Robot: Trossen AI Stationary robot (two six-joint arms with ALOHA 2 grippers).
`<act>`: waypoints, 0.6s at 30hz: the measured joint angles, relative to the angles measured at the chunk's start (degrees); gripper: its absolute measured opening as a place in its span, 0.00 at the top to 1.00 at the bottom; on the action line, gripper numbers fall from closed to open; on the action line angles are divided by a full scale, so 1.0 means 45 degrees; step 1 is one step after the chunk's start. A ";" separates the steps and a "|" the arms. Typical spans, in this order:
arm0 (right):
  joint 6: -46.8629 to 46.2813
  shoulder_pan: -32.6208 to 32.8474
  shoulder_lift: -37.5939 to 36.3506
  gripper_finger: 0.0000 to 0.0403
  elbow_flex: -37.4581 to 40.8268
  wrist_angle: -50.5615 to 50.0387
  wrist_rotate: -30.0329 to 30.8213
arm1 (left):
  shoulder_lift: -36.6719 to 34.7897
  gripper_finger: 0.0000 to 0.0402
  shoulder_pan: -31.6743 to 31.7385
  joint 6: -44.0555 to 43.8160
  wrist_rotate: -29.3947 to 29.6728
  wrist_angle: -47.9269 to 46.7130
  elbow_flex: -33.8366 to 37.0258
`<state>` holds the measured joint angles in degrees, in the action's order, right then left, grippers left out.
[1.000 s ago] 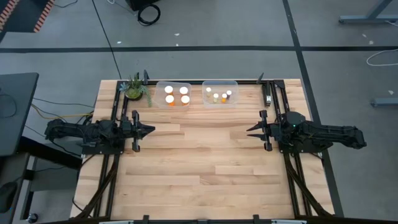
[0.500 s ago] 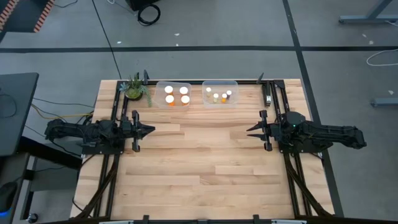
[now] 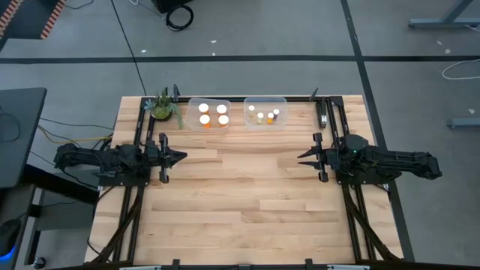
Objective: Pick and place medicine bottles into bin by pill shape (circle, oval)
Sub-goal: Return to Home Position
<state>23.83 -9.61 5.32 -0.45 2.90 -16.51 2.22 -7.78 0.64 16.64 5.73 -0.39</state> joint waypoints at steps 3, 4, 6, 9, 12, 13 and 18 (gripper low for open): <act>0.0005 0.0000 -0.0003 0.77 0.0000 0.0001 0.0000 | 0.0000 0.92 0.0000 0.0001 0.0002 0.0001 0.0001; 0.0000 0.0000 -0.0004 0.77 0.0000 0.0001 0.0000 | 0.0000 0.92 0.0002 -0.0004 0.0000 -0.0004 0.0001; 0.0000 0.0000 -0.0002 0.77 0.0000 0.0000 0.0000 | 0.0005 0.91 -0.0002 -0.0003 0.0000 0.0001 0.0001; 0.0000 0.0000 -0.0002 0.77 0.0002 0.0000 0.0000 | 0.0003 0.91 0.0002 0.0001 0.0003 -0.0002 0.0001; 0.0002 0.0000 -0.0002 0.77 0.0000 0.0002 0.0000 | 0.0004 0.93 0.0002 0.0001 0.0000 -0.0003 0.0001; 0.0004 0.0000 0.0001 0.77 0.0000 0.0001 0.0000 | 0.0000 0.93 0.0002 -0.0001 0.0000 -0.0003 0.0001; 0.0000 0.0000 -0.0004 0.77 0.0000 0.0005 0.0000 | 0.0000 0.94 -0.0002 0.0001 0.0000 0.0001 -0.0001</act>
<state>23.83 -9.61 5.30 -0.45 2.92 -16.51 2.22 -7.79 0.64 16.64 5.74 -0.39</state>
